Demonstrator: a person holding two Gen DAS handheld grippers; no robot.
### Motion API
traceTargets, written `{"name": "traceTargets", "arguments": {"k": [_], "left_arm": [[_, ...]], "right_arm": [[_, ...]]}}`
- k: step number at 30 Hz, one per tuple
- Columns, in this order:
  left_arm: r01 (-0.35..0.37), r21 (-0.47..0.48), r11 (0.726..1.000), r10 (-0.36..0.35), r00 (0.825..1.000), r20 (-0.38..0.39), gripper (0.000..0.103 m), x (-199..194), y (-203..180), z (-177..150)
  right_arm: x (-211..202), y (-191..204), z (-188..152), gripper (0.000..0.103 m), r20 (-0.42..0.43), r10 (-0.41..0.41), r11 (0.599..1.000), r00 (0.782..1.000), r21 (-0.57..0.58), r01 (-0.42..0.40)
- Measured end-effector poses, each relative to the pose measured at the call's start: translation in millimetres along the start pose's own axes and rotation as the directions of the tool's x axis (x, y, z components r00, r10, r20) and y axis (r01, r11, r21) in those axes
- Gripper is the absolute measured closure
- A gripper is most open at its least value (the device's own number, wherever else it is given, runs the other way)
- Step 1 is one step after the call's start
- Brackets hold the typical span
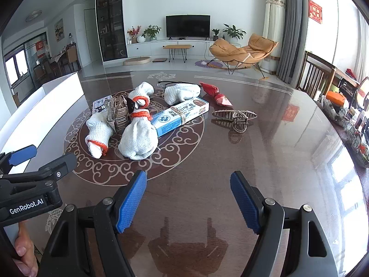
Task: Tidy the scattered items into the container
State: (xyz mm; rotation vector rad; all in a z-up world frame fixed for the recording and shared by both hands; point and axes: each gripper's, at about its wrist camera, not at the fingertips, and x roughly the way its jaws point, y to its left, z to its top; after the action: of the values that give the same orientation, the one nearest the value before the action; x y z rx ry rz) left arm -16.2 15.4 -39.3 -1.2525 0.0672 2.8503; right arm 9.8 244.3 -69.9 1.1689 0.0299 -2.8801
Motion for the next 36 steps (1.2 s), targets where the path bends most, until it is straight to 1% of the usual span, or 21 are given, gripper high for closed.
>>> {"name": "traceTargets", "arguments": {"k": [9,13,18,21,23,24,25,26,27,30,33,36], "left_arm": [[0.000,0.020,1.000,0.000,1.000,-0.011,0.000,12,-8,-2],[0.002,0.024,1.000,-0.001,1.000,-0.025,0.000,25,-8,-3],[0.007,0.068,0.998,-0.002,0.997,-0.078,0.000,59,-14,3],[0.030,0.073,0.997,-0.021,0.993,-0.120,0.000,79,-13,7],[0.038,0.074,0.997,-0.027,0.990,-0.138,0.000,90,-13,8],[0.040,0.073,0.997,-0.029,0.989,-0.148,0.000,97,-12,9],[0.046,0.069,0.997,-0.035,0.986,-0.161,0.000,104,-10,8],[0.078,0.049,0.996,-0.069,0.985,-0.156,0.000,109,-7,9],[0.086,0.036,0.996,-0.080,0.987,-0.139,0.000,111,-5,12],[0.087,0.048,0.995,-0.081,0.990,-0.118,0.000,124,-7,23],[0.113,0.078,0.991,-0.103,0.988,-0.116,0.000,140,-11,41],[0.121,0.086,0.989,-0.111,0.987,-0.119,0.000,157,-7,60]], "right_arm": [[18,-8,-3,0.026,-0.027,0.002,1.000,1.000,0.013,-0.002],[29,-12,-5,0.026,-0.047,0.000,1.000,0.999,0.012,0.000],[54,-34,-11,0.026,-0.091,0.015,0.999,0.996,0.044,-0.011],[74,-48,-11,0.026,-0.131,0.031,0.998,0.991,0.050,-0.025],[85,-54,-10,0.027,-0.159,0.025,0.999,0.987,0.037,-0.020],[87,-54,-9,0.027,-0.143,0.008,1.000,0.990,0.015,-0.006],[93,-54,-7,0.026,-0.154,-0.004,1.000,0.988,0.001,0.004],[96,-55,-5,0.026,-0.150,-0.002,1.000,0.989,-0.006,0.001],[100,-55,-2,0.026,-0.148,0.002,1.000,0.989,-0.011,-0.004],[114,-54,10,0.026,-0.142,0.018,0.999,0.990,-0.028,-0.022],[133,-52,28,0.025,-0.146,0.032,0.998,0.989,-0.045,-0.039],[150,-52,43,0.021,-0.152,0.056,0.996,0.987,-0.066,-0.067]]}}
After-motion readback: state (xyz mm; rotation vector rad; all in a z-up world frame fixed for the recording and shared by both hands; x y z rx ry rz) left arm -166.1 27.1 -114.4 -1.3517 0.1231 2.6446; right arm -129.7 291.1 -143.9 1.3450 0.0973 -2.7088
